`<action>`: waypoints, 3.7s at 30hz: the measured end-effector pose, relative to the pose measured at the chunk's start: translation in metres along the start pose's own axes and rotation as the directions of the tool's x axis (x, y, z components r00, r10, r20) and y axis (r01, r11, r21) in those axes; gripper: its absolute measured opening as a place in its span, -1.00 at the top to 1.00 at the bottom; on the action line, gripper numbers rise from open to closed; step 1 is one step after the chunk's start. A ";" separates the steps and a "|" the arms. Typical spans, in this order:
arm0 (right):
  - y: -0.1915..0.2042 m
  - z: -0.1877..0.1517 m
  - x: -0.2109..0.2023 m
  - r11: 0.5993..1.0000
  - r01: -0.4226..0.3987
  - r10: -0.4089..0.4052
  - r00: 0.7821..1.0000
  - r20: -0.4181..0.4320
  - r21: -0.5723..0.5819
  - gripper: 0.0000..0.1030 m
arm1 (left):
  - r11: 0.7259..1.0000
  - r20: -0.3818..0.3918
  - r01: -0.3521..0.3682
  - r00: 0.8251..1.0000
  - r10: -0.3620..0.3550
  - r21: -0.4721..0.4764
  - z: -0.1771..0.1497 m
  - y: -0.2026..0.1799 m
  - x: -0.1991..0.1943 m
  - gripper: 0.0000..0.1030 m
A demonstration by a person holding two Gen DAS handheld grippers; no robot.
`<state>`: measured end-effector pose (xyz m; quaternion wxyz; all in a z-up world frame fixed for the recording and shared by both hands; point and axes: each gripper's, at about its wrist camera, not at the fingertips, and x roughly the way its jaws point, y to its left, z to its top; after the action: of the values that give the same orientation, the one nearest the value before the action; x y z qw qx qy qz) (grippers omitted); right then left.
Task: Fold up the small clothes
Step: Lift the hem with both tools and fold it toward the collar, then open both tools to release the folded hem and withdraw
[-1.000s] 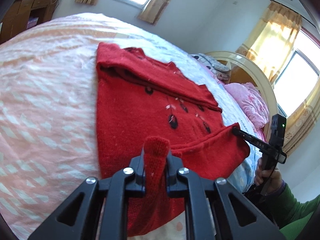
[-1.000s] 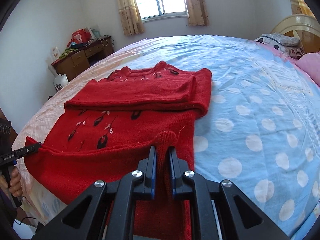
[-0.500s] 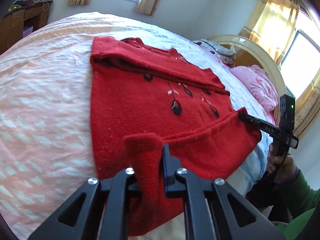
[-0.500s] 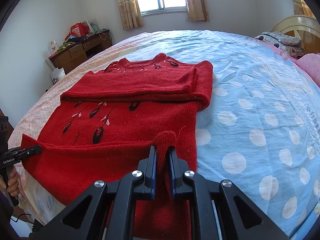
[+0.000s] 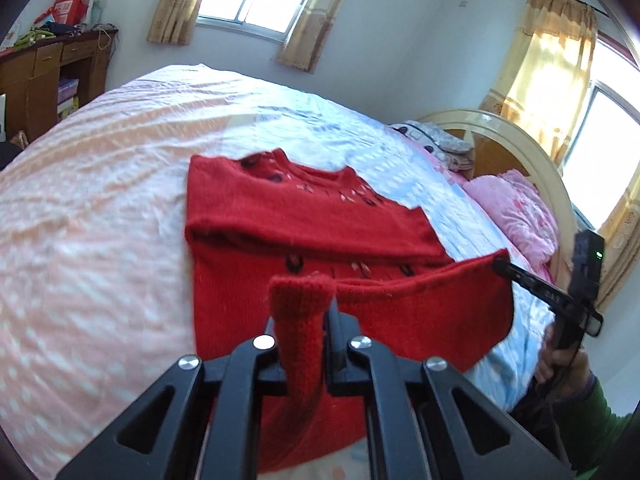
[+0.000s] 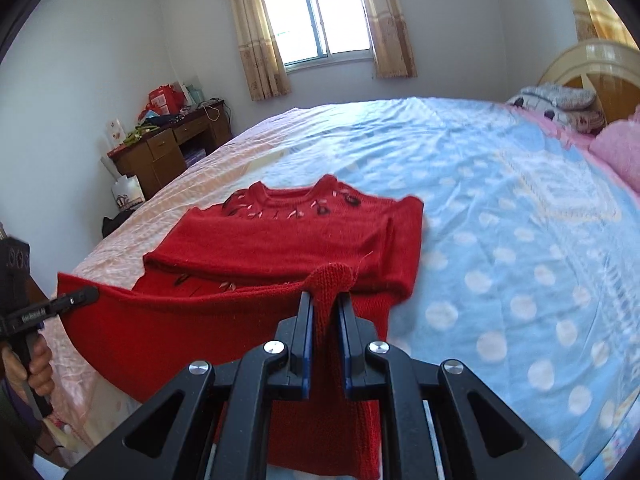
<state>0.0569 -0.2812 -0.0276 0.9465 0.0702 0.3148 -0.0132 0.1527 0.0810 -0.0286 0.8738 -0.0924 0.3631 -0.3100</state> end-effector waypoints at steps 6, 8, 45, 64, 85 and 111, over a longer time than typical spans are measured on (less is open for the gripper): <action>0.002 0.020 0.008 0.999 0.025 -0.024 0.999 0.033 -0.031 0.80 | 0.999 0.003 -0.050 0.999 0.050 0.007 0.024 0.003 0.015 0.84; 0.001 0.026 0.011 0.999 0.031 -0.030 0.999 0.042 -0.033 0.80 | 0.999 0.003 -0.052 0.999 0.052 -0.006 0.031 0.007 0.020 0.84; -0.027 0.123 0.155 0.987 0.157 -0.156 0.988 0.015 -0.044 0.80 | 0.978 -0.002 -0.159 0.987 0.160 -0.136 0.140 0.062 0.139 0.84; -0.040 0.135 0.264 0.960 0.265 -0.274 0.955 -0.115 -0.091 0.80 | 0.941 -0.112 -0.223 0.973 0.201 -0.255 0.148 0.107 0.213 0.84; -0.044 0.092 0.117 0.967 0.234 -0.239 0.970 0.048 0.103 0.54 | 0.965 -0.057 -0.260 0.964 0.259 -0.024 0.092 0.030 0.099 0.30; -0.010 -0.003 0.121 0.986 0.154 -0.153 0.988 -0.031 0.060 0.56 | 0.883 -0.051 -0.465 0.882 0.468 0.067 0.004 -0.036 0.115 -0.59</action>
<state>0.1515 -0.2879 -0.1034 0.9357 0.0755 0.3311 -0.0949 0.2012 -0.0177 -0.0785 0.9125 0.0309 0.3947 -0.1030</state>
